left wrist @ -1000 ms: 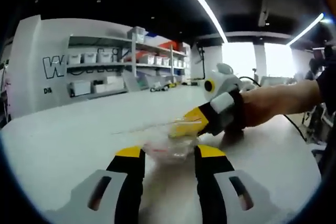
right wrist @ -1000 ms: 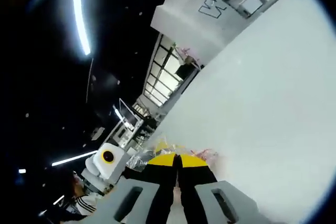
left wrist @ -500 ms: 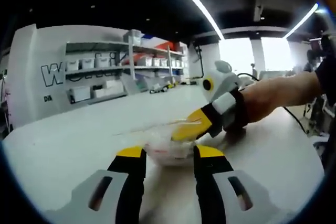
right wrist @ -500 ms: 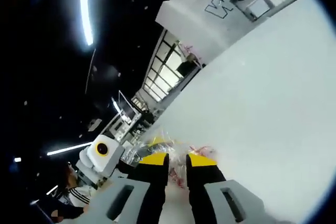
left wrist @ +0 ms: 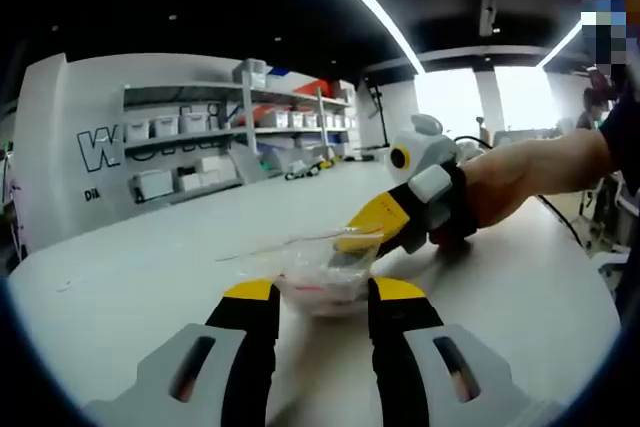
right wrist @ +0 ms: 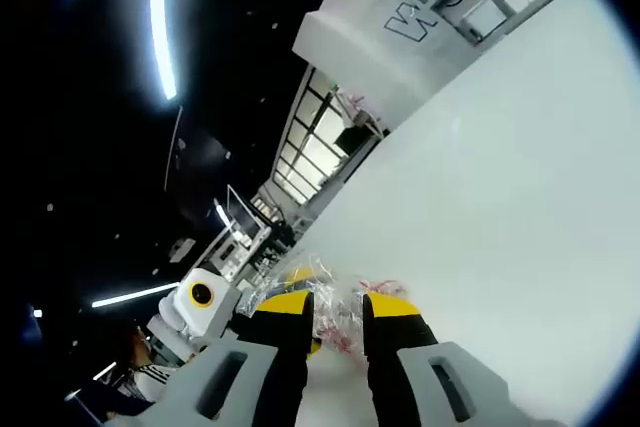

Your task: Open the resealable bag by pulling the two sides of the seal apart until the entire bag opening is separated and visibly accessible.

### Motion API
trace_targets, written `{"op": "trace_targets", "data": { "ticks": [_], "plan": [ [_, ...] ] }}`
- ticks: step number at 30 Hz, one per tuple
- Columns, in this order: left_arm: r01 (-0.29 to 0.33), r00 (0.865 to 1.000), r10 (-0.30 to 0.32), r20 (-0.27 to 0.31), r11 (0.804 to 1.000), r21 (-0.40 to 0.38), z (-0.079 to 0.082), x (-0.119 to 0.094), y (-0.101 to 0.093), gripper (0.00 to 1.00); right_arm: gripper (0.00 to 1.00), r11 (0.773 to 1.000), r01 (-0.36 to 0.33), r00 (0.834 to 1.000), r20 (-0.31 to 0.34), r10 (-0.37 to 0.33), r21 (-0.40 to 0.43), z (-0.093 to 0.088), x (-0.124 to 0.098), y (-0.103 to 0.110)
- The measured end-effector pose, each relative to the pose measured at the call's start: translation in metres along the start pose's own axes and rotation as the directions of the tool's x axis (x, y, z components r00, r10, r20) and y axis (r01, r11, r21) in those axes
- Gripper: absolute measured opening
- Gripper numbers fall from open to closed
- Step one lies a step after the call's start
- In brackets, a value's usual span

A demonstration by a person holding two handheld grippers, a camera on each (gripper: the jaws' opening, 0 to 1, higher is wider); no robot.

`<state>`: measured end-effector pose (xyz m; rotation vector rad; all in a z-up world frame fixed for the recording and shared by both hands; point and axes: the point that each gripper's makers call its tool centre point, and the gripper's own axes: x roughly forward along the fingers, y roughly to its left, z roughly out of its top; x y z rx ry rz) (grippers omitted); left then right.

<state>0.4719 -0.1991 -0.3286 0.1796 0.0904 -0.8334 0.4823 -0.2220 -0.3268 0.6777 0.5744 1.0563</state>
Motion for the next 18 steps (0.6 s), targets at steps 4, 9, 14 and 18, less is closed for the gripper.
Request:
{"op": "trace_targets", "data": {
  "ticks": [4, 9, 14, 18],
  "plan": [
    [0.000, 1.000, 0.000, -0.001, 1.000, 0.008, 0.000, 0.000, -0.001, 0.34, 0.15, 0.999, 0.015, 1.000, -0.003, -0.015, -0.049, 0.010, -0.003, 0.006],
    [-0.001, 1.000, 0.001, -0.002, 1.000, 0.017, 0.001, -0.001, -0.002, 0.34, 0.15, 0.987, 0.010, 0.999, -0.035, -0.015, -0.161, 0.022, 0.000, 0.024],
    [0.000, 1.000, 0.000, -0.002, 1.000, 0.017, 0.000, -0.001, -0.003, 0.34, 0.15, 0.990, 0.002, 1.000, -0.030, -0.007, -0.138, 0.024, 0.001, 0.025],
    [0.001, 1.000, -0.001, -0.003, 1.000, 0.015, 0.000, -0.001, -0.002, 0.34, 0.15, 0.990, 0.008, 0.999, -0.038, -0.014, -0.142, 0.021, 0.000, 0.024]
  ]
}}
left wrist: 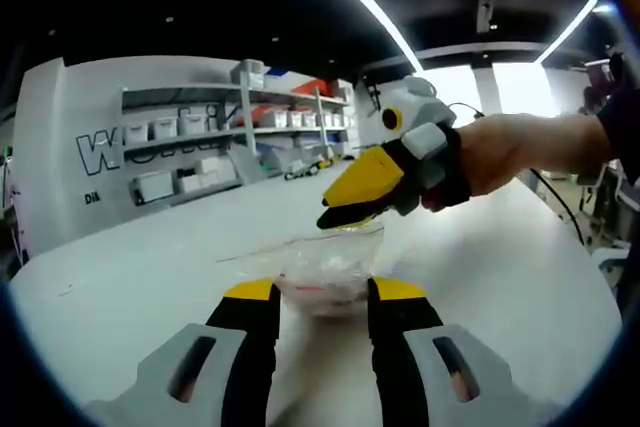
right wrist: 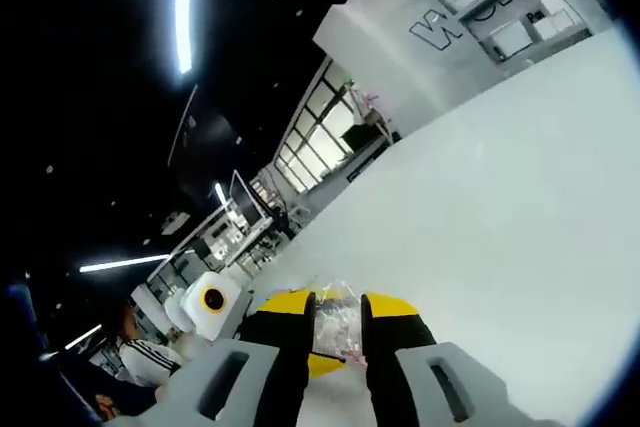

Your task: Open the resealable bag by pulling the two sides of the seal apart until the entire bag opening is separated and visibly accessible.

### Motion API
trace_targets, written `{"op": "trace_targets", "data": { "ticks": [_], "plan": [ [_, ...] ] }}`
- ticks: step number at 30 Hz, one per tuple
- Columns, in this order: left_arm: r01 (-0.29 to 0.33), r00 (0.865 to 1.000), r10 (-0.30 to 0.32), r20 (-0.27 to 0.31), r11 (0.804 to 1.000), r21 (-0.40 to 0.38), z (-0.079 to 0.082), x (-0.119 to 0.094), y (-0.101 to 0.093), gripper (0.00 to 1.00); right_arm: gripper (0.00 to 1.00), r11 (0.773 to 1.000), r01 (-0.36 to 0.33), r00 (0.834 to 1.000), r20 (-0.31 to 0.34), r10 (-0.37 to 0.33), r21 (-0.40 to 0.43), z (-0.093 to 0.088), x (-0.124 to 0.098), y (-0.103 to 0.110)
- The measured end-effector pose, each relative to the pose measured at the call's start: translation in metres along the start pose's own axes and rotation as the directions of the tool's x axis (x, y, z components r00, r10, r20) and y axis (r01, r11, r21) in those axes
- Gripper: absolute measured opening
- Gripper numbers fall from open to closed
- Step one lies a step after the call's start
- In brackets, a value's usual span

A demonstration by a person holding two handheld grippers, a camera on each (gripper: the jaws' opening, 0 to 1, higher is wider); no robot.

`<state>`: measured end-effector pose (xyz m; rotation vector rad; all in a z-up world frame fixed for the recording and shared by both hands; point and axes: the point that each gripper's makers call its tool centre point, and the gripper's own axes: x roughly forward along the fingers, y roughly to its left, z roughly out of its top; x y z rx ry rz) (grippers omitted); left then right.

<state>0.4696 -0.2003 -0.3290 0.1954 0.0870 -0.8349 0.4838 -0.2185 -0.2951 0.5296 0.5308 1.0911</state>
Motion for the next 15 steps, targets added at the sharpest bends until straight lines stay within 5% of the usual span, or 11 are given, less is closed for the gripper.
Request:
{"op": "trace_targets", "data": {
  "ticks": [15],
  "plan": [
    [-0.004, 1.000, 0.004, -0.003, 1.000, 0.027, 0.001, -0.001, -0.002, 0.34, 0.14, 0.992, 0.001, 0.997, -0.076, -0.011, -0.130, -0.003, 0.004, 0.021]
  ]
}}
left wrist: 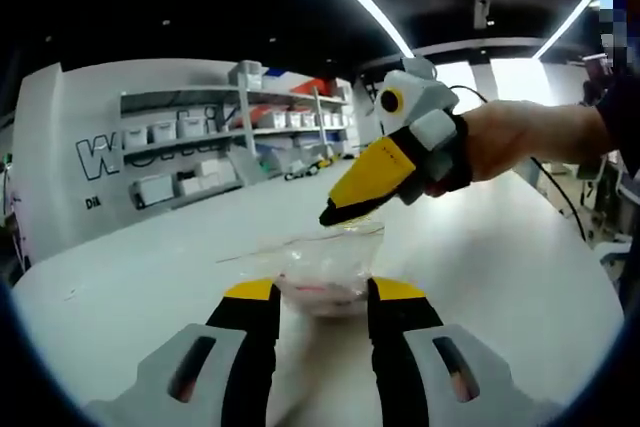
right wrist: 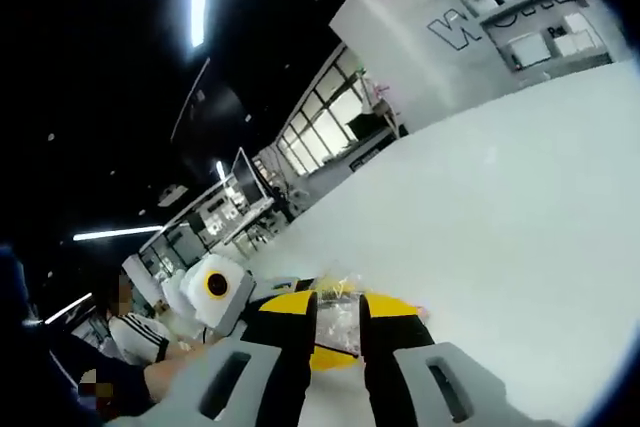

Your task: Open the resealable bag by pulling the two sides of the seal apart until the entire bag opening is separated and visibly accessible.

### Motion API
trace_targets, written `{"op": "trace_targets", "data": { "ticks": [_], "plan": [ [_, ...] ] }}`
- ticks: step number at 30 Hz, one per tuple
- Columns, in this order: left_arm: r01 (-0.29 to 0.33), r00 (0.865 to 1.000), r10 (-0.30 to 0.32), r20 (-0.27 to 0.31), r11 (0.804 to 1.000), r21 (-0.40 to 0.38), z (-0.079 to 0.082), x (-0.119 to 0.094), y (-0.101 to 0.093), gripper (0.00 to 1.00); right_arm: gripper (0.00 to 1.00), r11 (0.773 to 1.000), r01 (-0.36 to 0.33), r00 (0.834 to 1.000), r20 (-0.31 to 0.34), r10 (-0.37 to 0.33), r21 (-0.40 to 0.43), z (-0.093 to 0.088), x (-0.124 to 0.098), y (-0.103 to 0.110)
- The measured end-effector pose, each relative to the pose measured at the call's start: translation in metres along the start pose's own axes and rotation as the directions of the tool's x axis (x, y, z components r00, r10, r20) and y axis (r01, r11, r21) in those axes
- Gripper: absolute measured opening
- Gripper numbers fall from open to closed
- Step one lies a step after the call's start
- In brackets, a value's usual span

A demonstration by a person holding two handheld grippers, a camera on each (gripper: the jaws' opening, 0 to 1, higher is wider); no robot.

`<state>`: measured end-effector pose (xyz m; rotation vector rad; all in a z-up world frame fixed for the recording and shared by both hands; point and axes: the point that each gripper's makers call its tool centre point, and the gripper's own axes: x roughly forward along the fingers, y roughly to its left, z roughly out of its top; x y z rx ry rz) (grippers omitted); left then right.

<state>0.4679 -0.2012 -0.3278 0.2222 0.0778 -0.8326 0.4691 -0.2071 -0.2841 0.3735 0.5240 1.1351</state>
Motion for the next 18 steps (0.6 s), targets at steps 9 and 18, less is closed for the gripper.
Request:
{"op": "trace_targets", "data": {
  "ticks": [9, 18],
  "plan": [
    [-0.001, 1.000, 0.001, -0.005, 1.000, 0.016, -0.0004, 0.0004, -0.0004, 0.34, 0.14, 1.000, -0.002, 1.000, -0.016, 0.002, -0.019, 0.0005, 0.0027, 0.0061],
    [-0.005, 1.000, 0.006, -0.008, 0.999, 0.045, 0.0009, 0.0007, -0.0003, 0.34, 0.14, 0.999, 0.002, 0.999, -0.040, -0.004, -0.039, -0.0005, 0.0049, 0.0101]
  ]
}}
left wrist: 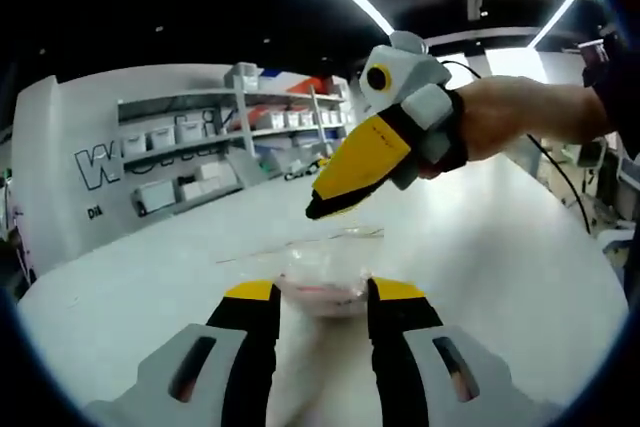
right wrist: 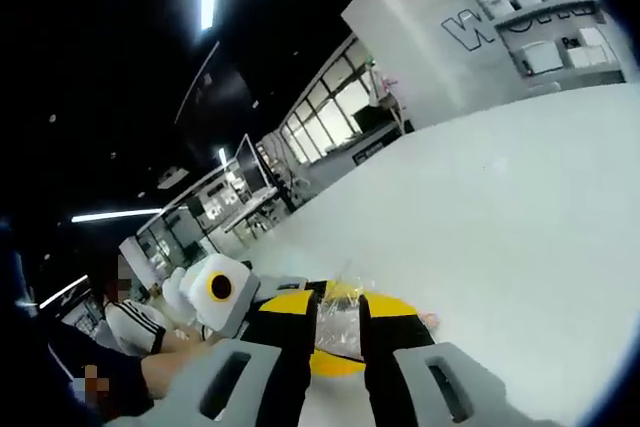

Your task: Open the resealable bag by pulling the two sides of the seal apart until the entire bag opening is separated and visibly accessible.

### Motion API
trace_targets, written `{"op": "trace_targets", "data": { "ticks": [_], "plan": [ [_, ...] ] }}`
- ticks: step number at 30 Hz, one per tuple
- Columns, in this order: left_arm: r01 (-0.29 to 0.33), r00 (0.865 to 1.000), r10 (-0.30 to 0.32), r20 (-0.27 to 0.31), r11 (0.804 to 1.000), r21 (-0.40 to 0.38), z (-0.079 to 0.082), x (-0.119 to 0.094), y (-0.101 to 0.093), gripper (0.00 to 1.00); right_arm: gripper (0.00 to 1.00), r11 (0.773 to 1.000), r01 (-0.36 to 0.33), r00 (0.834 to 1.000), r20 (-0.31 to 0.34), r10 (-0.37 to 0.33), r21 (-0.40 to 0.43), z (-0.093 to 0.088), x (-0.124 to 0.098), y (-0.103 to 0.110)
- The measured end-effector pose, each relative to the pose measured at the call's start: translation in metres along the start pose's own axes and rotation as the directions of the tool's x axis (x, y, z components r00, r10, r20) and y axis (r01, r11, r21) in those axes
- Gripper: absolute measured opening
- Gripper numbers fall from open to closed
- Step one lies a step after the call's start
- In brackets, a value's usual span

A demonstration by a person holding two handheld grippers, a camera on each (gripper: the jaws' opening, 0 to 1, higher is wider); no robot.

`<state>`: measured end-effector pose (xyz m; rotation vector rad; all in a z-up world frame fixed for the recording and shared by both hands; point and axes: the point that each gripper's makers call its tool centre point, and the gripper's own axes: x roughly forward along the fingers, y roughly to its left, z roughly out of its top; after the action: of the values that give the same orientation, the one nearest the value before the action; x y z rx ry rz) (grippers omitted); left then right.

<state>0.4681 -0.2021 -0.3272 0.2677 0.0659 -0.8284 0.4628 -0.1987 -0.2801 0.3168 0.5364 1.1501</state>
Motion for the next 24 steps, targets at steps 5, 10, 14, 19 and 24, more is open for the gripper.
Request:
{"op": "trace_targets", "data": {
  "ticks": [5, 10, 14, 19, 24],
  "plan": [
    [-0.004, 1.000, 0.004, -0.002, 1.000, 0.017, 0.000, 0.000, 0.000, 0.34, 0.14, 1.000, -0.005, 1.000, -0.010, 0.005, -0.002, -0.003, 0.001, 0.003],
    [-0.007, 1.000, 0.008, -0.004, 0.999, 0.039, 0.001, -0.001, -0.002, 0.34, 0.14, 1.000, -0.010, 1.000, -0.013, 0.010, 0.004, -0.003, 0.003, 0.005],
    [-0.008, 1.000, 0.009, -0.004, 0.999, 0.050, 0.002, -0.001, -0.002, 0.34, 0.14, 1.000, -0.018, 1.000, -0.018, 0.019, 0.010, -0.003, 0.006, 0.008],
    [-0.008, 1.000, 0.009, -0.005, 0.998, 0.060, 0.002, -0.001, -0.003, 0.34, 0.12, 0.999, -0.027, 1.000, -0.014, 0.027, 0.035, -0.006, 0.009, 0.008],
    [-0.006, 1.000, 0.006, -0.004, 0.997, 0.072, 0.003, -0.001, -0.004, 0.34, 0.11, 0.998, -0.034, 0.999, -0.012, 0.035, 0.059, -0.003, 0.010, 0.005]
  ]
}}
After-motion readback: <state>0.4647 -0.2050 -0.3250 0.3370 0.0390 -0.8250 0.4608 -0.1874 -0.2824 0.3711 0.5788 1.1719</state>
